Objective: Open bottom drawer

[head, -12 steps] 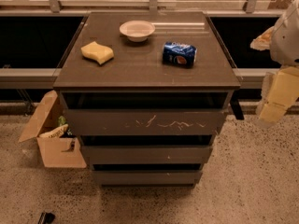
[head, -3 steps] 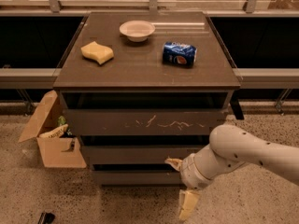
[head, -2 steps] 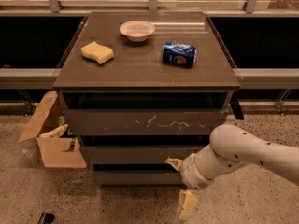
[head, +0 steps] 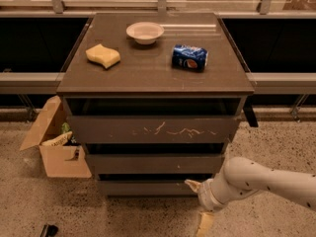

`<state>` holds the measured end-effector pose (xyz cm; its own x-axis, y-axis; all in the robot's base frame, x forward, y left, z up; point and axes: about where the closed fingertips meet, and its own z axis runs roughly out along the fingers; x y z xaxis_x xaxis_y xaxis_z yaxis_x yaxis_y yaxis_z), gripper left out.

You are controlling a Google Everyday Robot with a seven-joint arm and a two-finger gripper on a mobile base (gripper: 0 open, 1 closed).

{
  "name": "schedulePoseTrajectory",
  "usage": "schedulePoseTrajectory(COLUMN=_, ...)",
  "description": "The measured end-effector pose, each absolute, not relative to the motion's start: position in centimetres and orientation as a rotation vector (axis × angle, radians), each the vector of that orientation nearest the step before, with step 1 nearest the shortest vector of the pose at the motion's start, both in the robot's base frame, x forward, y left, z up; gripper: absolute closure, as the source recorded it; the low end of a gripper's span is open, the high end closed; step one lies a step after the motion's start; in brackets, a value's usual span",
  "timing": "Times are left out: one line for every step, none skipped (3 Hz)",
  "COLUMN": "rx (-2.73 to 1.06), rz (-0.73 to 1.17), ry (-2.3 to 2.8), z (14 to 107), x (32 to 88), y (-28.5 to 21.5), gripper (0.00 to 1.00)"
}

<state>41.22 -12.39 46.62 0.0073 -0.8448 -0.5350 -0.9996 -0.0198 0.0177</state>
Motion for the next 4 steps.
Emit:
schedulePoseTrajectory(rx=-1.899, rz=0.554, ry=1.885, z=41.9, x=42.6, y=-13.8, gripper=0.00)
schedulePoseTrajectory(rx=-1.845, rz=0.605, ry=1.831, z=37.5, x=45.7, y=-14.5, gripper=0.00)
schedulePoseTrajectory(rx=-1.845, rz=0.606, ry=1.831, z=37.5, x=45.7, y=-14.5, gripper=0.00)
schedulePoseTrajectory(rx=-1.852, rz=0.605, ry=1.847, z=32.8, x=46.4, y=-14.5, gripper=0.00)
